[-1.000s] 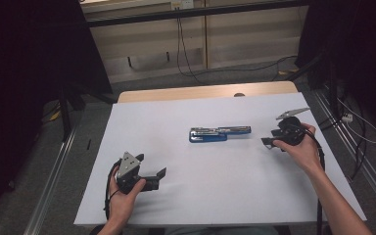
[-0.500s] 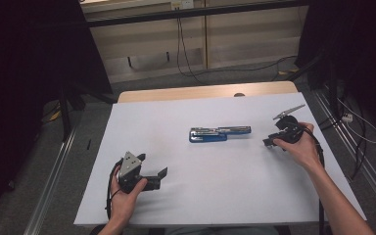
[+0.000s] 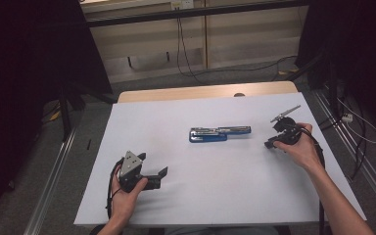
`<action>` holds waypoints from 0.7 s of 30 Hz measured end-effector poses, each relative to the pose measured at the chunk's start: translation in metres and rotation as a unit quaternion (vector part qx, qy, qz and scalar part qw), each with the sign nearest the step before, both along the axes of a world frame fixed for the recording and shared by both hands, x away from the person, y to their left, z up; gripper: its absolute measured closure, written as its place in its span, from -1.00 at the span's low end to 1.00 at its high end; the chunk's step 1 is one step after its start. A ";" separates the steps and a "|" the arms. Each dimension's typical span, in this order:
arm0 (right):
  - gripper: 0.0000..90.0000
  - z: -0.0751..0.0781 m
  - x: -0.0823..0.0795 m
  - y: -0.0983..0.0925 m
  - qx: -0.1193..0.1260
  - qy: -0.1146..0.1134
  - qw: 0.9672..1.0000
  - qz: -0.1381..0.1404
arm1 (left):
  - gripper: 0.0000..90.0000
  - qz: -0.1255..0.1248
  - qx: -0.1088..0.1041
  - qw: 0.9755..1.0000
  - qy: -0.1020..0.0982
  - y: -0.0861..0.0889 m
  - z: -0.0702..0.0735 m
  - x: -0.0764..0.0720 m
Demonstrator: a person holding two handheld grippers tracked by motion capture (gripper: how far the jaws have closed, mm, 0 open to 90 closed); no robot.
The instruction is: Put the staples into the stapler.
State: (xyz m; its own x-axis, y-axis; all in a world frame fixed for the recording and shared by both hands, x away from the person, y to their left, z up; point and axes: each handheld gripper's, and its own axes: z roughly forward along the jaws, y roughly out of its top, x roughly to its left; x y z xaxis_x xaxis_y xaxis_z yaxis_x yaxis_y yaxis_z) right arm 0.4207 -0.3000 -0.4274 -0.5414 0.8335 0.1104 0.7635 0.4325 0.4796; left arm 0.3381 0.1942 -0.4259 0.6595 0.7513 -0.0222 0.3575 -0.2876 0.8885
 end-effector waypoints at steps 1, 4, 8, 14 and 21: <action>0.62 0.000 0.000 0.000 -0.002 0.000 1.000 0.000 | -0.89 0.001 0.000 1.000 0.002 0.000 0.000 0.000; 0.62 -0.002 -0.001 0.001 -0.008 0.005 1.000 0.001 | -0.89 -0.004 0.003 1.000 0.001 -0.001 0.000 0.000; 0.66 -0.001 -0.001 0.005 -0.028 0.002 1.000 0.011 | -0.89 -0.004 0.003 1.000 0.000 -0.001 0.000 0.000; 0.74 -0.002 -0.001 0.007 -0.030 0.002 0.999 0.011 | -0.89 -0.008 0.000 1.000 0.004 -0.002 0.000 0.000; 0.76 -0.001 -0.002 0.008 -0.036 -0.002 0.999 0.017 | -0.89 -0.006 -0.002 1.000 0.003 -0.001 0.000 0.000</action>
